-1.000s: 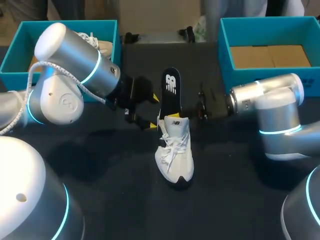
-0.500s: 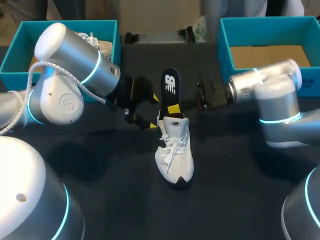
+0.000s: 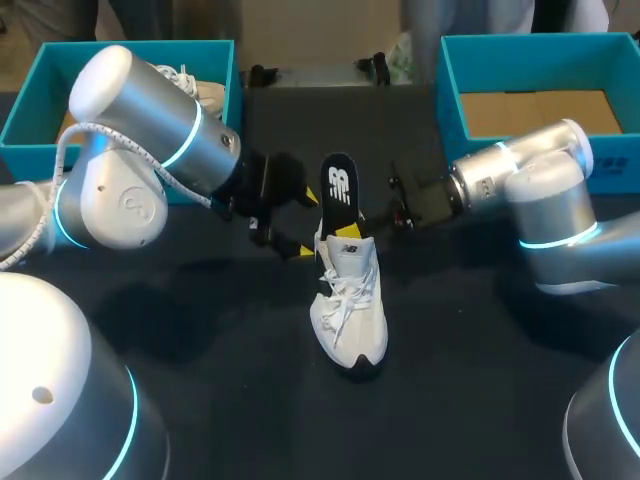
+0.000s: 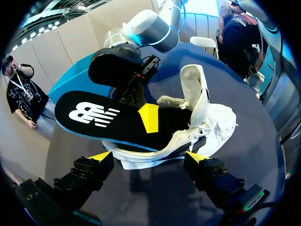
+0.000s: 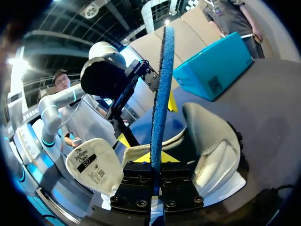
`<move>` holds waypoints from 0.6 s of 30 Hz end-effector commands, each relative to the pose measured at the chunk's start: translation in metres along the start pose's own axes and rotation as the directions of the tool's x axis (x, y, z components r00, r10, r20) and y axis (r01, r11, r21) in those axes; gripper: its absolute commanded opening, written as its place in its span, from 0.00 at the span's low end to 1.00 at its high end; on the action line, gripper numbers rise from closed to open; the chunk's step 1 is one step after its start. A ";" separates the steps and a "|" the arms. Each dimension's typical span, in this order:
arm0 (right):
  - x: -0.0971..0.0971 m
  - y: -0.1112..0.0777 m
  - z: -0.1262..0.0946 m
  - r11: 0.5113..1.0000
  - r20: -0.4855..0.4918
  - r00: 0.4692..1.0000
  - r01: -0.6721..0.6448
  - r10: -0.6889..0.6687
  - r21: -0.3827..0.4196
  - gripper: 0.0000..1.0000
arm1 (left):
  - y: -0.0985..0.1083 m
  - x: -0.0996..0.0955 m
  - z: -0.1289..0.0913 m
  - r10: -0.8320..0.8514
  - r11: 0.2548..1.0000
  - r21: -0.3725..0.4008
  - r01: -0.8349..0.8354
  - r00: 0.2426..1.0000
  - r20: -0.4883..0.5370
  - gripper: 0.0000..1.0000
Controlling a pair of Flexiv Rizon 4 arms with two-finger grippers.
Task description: Take the shoe out of the shoebox, open the shoe tongue, remove and reinsert the insole, then place the shoe into the shoebox
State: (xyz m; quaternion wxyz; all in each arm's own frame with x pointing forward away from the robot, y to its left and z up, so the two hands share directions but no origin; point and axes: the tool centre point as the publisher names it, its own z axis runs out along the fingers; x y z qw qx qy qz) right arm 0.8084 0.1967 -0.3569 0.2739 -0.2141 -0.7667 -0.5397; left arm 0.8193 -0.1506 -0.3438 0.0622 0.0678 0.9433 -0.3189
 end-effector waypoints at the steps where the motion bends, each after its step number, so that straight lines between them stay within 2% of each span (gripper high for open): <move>1: 0.008 -0.014 0.006 1.000 0.017 1.000 -0.018 0.018 -0.001 0.00 | -0.001 0.000 0.001 0.000 1.000 -0.004 0.000 1.000 0.000 1.00; 7: 0.008 -0.011 0.005 1.000 0.035 0.999 -0.009 0.009 -0.003 0.00 | -0.001 0.000 0.001 0.000 1.000 -0.004 0.000 1.000 0.000 1.00; 10: 0.008 -0.005 0.001 1.000 0.049 0.999 0.010 -0.010 -0.004 0.16 | -0.001 0.000 0.001 0.000 1.000 -0.004 0.000 1.000 0.000 1.00; 16: 0.011 0.015 -0.007 0.998 0.069 0.995 0.067 -0.067 0.008 0.28 | -0.001 0.000 0.001 0.000 1.000 -0.004 0.000 1.000 0.000 1.00; 18: 0.010 0.019 -0.008 0.997 0.071 0.994 0.077 -0.078 0.014 0.29 | -0.001 0.000 0.001 0.000 1.000 -0.004 0.000 1.000 0.000 1.00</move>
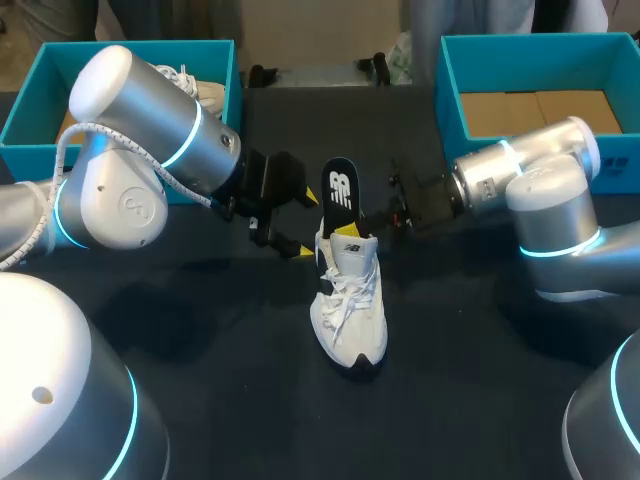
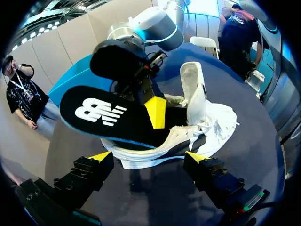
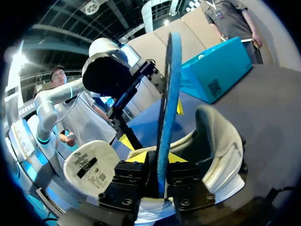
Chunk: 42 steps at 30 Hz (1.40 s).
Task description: Take the shoe out of the shoebox, open the shoe tongue, remove and reinsert the insole, then place the shoe into the shoebox
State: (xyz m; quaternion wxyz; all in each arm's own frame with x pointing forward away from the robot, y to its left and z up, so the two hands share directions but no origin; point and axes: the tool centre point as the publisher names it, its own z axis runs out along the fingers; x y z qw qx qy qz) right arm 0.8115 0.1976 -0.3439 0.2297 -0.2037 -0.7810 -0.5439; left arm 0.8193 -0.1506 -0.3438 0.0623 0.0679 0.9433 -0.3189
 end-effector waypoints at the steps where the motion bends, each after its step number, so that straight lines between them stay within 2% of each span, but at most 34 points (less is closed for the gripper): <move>1: 0.001 0.009 -0.005 1.000 0.007 1.000 0.010 -0.011 0.017 0.28 | -0.001 0.000 0.001 0.000 1.000 -0.004 0.000 1.000 0.000 1.00; 5: -0.004 0.013 -0.004 1.000 0.004 1.000 0.022 -0.022 0.023 0.26 | -0.001 0.000 0.001 0.000 1.000 -0.004 0.000 1.000 0.000 1.00; 11: -0.010 0.009 0.002 0.999 -0.016 1.000 0.013 -0.013 0.030 0.16 | -0.001 0.000 0.001 0.000 1.000 -0.004 0.000 1.000 0.000 1.00; 15: -0.010 0.004 0.004 1.000 -0.018 1.000 0.000 0.000 0.031 0.00 | -0.001 0.000 0.001 0.000 1.000 -0.004 0.000 1.000 0.000 1.00; 22: 0.003 -0.010 0.006 0.995 -0.020 0.998 -0.052 0.054 0.085 0.00 | -0.001 0.000 0.001 0.000 1.000 -0.004 0.000 1.000 0.000 1.00; 30: 0.013 -0.026 0.007 0.988 -0.023 0.993 -0.111 0.114 0.105 0.00 | -0.001 0.000 0.001 0.000 1.000 -0.004 0.000 1.000 0.000 1.00; 37: 0.011 -0.015 0.002 0.991 0.005 0.996 -0.088 0.088 0.098 0.20 | -0.001 0.000 0.001 0.000 1.000 -0.004 0.000 1.000 0.000 1.00; 42: 0.005 -0.008 -0.003 0.992 0.016 0.998 -0.070 0.069 0.102 0.25 | -0.001 0.000 0.001 0.000 1.000 -0.004 0.000 1.000 0.000 1.00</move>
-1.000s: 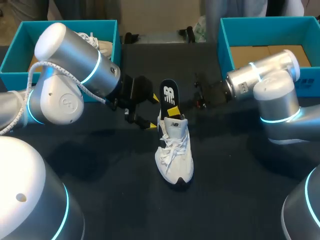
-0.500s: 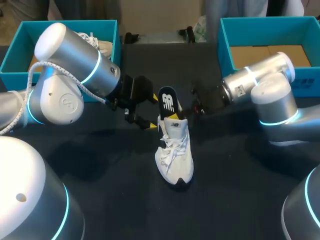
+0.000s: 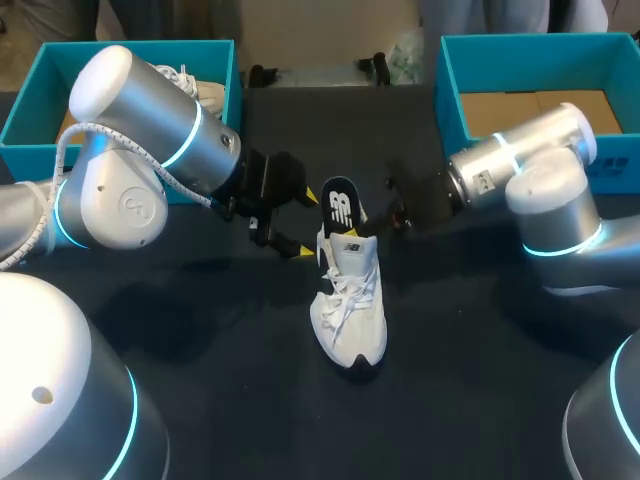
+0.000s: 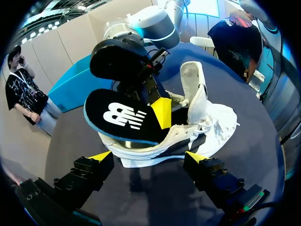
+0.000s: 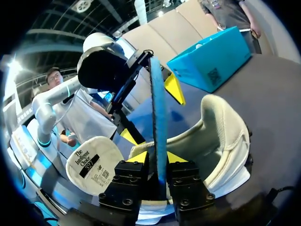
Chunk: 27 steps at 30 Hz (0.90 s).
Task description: Take the shoe out of the shoebox, open the shoe tongue, remove and reinsert the insole, then place the shoe into the shoebox
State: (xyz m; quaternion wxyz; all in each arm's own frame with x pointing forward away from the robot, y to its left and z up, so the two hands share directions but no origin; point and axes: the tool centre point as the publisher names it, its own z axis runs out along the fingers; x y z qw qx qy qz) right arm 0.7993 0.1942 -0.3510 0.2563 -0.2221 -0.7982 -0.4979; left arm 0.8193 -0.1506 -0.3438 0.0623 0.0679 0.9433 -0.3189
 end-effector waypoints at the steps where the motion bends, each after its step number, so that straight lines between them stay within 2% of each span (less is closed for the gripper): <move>1: -0.001 0.007 -0.004 1.000 0.009 1.000 0.005 -0.005 0.011 0.25 | -0.001 0.000 0.001 0.000 1.000 -0.004 0.000 1.000 0.000 1.00; 9: -0.011 0.018 -0.007 0.999 0.008 1.000 0.026 -0.026 0.028 0.25 | -0.001 0.000 0.001 0.000 1.000 -0.004 0.000 1.000 0.000 1.00; 13: -0.012 0.021 -0.009 0.999 0.008 1.000 0.028 -0.028 0.035 0.20 | -0.001 0.000 0.001 0.000 1.000 -0.004 0.000 1.000 0.000 1.00; 17: -0.012 0.022 -0.008 0.999 0.005 1.000 0.020 -0.021 0.043 0.00 | -0.001 0.000 0.001 0.000 1.000 -0.004 0.000 1.000 0.000 1.00; 23: -0.009 0.013 -0.003 0.999 0.004 1.000 -0.009 0.008 0.053 0.00 | -0.001 0.000 0.001 0.000 1.000 -0.004 0.000 1.000 0.000 1.00; 27: -0.004 0.000 0.000 0.997 -0.001 0.999 -0.044 0.044 0.061 0.00 | -0.001 0.000 0.001 0.000 1.000 -0.004 0.000 1.000 0.000 1.00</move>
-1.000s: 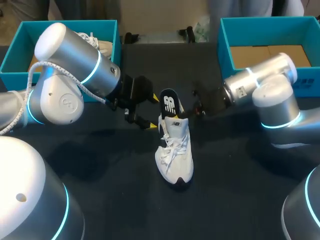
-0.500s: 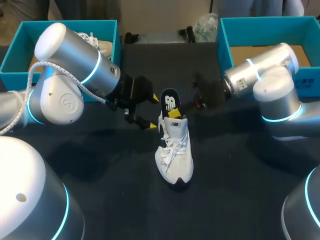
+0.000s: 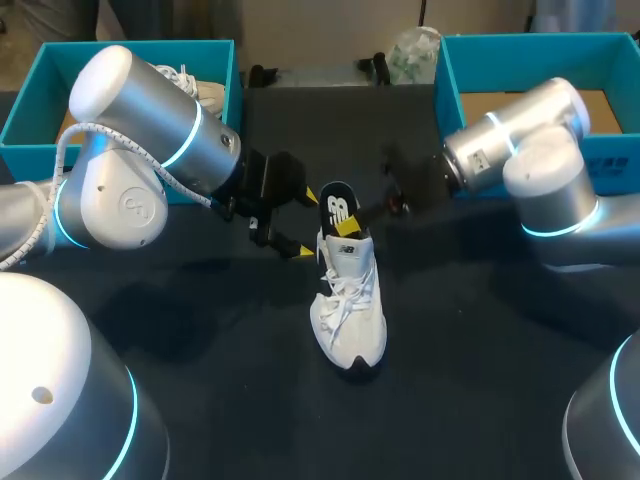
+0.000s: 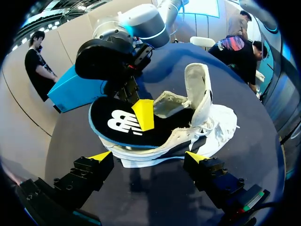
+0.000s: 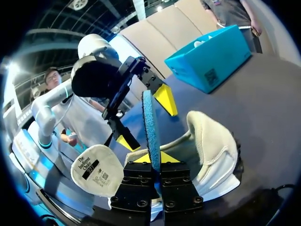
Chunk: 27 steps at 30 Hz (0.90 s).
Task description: Take the shoe out of the shoebox, open the shoe tongue, remove and reinsert the insole, then place the shoe into the shoebox
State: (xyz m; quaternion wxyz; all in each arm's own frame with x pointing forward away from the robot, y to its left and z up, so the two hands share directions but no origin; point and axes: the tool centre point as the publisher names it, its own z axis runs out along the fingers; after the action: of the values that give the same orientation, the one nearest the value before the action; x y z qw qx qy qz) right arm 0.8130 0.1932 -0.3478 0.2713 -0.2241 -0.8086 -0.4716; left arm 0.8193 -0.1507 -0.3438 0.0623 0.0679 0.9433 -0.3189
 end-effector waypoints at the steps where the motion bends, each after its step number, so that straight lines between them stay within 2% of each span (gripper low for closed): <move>1: 0.005 -0.013 0.007 1.000 0.000 1.000 -0.026 0.026 0.006 0.00 | -0.001 0.000 0.001 0.000 1.000 -0.004 0.000 1.000 0.001 1.00; 5: 0.010 -0.023 0.013 0.998 -0.007 0.999 -0.053 0.053 0.018 0.00 | -0.001 0.000 0.001 0.000 1.000 -0.004 0.000 1.000 0.001 1.00; 10: 0.012 -0.026 0.013 0.998 0.004 0.998 -0.067 0.067 0.020 0.00 | -0.001 0.000 0.001 0.000 1.000 -0.004 0.000 1.000 0.001 1.00; 13: 0.012 -0.020 0.010 0.998 0.019 0.998 -0.053 0.053 0.016 0.10 | -0.001 0.000 0.001 0.000 1.000 -0.004 0.000 1.000 0.001 1.00; 15: 0.011 -0.015 0.007 0.999 0.029 0.999 -0.044 0.043 0.016 0.22 | -0.001 0.000 0.001 0.000 1.000 -0.004 0.000 1.000 0.001 1.00; 21: 0.008 -0.005 0.001 0.999 0.041 0.999 -0.023 0.022 0.025 0.28 | -0.001 0.000 0.001 0.000 1.000 -0.004 0.000 1.000 0.001 1.00; 27: 0.002 0.004 -0.003 0.999 0.047 0.999 -0.006 0.004 0.043 0.29 | -0.001 0.000 0.001 0.000 1.000 -0.004 0.000 1.000 0.001 1.00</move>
State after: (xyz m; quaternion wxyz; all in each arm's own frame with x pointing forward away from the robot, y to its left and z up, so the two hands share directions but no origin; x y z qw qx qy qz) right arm 0.8087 0.1921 -0.3452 0.2548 -0.2332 -0.8203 -0.4558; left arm 0.8193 -0.1507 -0.3438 0.0623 0.0679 0.9433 -0.3189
